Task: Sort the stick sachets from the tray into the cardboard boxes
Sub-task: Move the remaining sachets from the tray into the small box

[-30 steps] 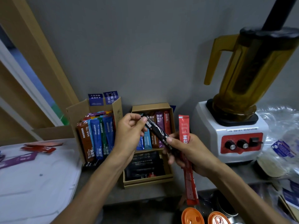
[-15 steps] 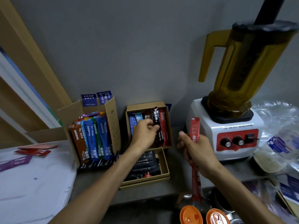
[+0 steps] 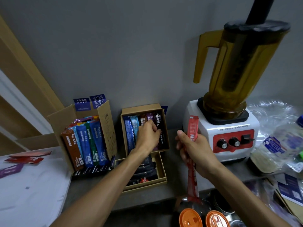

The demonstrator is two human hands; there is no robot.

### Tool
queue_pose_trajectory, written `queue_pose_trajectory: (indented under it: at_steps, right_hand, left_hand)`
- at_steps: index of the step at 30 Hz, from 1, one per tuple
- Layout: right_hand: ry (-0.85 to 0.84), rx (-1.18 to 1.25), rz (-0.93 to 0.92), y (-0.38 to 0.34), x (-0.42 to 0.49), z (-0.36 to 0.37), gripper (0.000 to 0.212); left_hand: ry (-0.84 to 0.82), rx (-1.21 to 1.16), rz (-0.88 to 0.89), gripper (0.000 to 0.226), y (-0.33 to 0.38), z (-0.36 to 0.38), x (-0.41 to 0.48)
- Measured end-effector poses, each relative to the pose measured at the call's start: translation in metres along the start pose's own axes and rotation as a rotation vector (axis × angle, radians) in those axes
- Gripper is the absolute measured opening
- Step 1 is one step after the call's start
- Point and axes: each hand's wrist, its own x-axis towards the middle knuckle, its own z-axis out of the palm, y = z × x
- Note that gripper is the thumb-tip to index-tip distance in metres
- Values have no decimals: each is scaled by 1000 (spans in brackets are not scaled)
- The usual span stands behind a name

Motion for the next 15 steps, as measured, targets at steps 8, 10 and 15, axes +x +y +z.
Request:
queue_pose_trajectory:
  at_steps: [8, 10, 15]
  right_hand:
    - [-22, 30, 8, -2, 0, 2, 32]
    - [-22, 37, -3, -4, -1, 3, 33]
    - [29, 178, -36, -14, 3, 9, 32]
  left_hand:
    - [90, 542, 443, 69, -10, -5, 7]
    - [61, 630, 438, 76, -11, -5, 8]
    - [36, 160, 278, 39, 5, -28, -25]
